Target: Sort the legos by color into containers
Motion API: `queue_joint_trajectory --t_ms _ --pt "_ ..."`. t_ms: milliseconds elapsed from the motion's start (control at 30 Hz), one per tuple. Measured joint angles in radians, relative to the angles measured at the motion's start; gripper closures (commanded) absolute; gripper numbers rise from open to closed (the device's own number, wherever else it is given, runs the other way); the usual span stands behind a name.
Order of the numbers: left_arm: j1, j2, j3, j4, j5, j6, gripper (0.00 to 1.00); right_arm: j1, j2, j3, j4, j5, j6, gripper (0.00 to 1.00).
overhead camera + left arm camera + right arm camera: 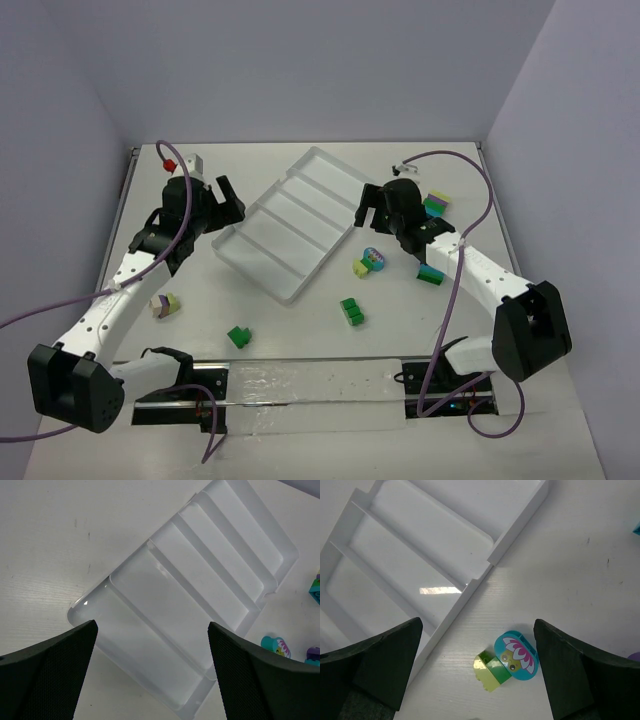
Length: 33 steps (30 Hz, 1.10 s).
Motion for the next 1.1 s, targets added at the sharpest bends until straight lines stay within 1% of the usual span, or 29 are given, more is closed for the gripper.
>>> queue_joint_trajectory --t_ms 233,367,467,667,767,833,933,1100 --pt "0.0 0.001 0.0 -0.002 -0.001 0.001 0.01 0.0 -0.011 -0.002 0.001 -0.003 -0.001 0.0" --pt "0.0 0.023 0.003 -0.016 -0.025 -0.005 0.01 0.0 -0.015 -0.004 0.007 -0.014 -0.001 0.0" --pt "0.0 0.079 0.022 -0.059 -0.08 -0.027 0.01 0.0 -0.015 -0.004 0.007 -0.02 -0.001 0.0" --pt "0.002 0.253 0.112 -0.217 -0.265 -0.163 0.01 0.0 -0.034 -0.061 0.046 -0.076 -0.023 0.0" --pt "0.006 0.291 0.12 -0.282 -0.311 -0.236 0.01 0.0 -0.037 -0.07 0.043 -0.087 -0.028 0.0" --pt "0.012 0.285 0.1 -0.297 -0.319 -0.287 0.01 0.0 -0.037 -0.062 0.031 -0.082 -0.031 0.0" --pt "0.026 0.237 0.04 -0.303 -0.321 -0.347 0.01 0.0 -0.032 -0.035 0.008 -0.074 -0.036 0.0" --pt "0.069 0.094 -0.057 -0.335 -0.311 -0.419 0.01 0.0 -0.028 0.022 -0.037 -0.087 -0.055 0.0"
